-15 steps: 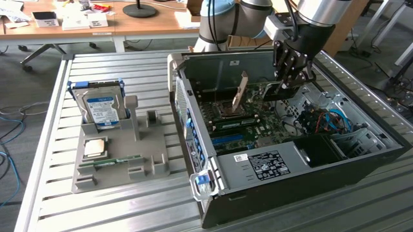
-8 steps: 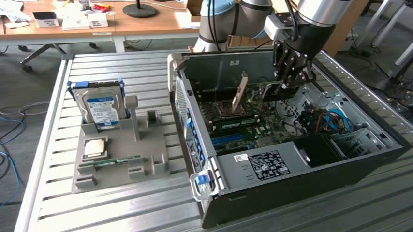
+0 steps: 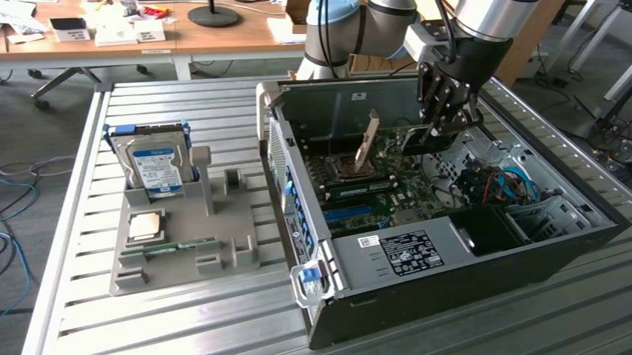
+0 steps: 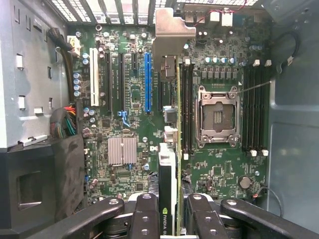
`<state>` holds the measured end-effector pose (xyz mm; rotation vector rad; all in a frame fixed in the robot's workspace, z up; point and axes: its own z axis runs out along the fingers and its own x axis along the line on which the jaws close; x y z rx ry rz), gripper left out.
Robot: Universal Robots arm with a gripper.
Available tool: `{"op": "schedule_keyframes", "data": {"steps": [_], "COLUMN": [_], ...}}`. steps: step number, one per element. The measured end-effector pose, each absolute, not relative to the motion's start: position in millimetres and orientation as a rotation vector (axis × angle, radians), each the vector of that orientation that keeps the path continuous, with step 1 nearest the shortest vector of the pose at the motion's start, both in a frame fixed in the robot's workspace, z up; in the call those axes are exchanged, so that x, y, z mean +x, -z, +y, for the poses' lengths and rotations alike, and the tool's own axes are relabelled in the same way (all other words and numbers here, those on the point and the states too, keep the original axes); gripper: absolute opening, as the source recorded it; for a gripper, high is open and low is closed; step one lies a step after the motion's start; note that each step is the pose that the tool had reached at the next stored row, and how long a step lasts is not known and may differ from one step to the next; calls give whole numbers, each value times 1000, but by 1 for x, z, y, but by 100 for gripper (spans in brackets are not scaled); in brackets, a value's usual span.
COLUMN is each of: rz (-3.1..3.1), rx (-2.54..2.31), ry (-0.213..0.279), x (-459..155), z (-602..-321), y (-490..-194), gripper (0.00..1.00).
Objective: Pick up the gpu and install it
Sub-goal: 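Insert the gpu into the slot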
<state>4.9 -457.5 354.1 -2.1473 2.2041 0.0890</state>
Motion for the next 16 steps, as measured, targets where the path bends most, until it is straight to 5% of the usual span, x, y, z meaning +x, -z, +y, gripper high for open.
{"op": "schedule_keyframes", "data": {"steps": [16], "rz": [2204], "rx": [-2147], "ry": [-89], "x": [5], "z": [-457], "y": [-353], "gripper": [27]}}
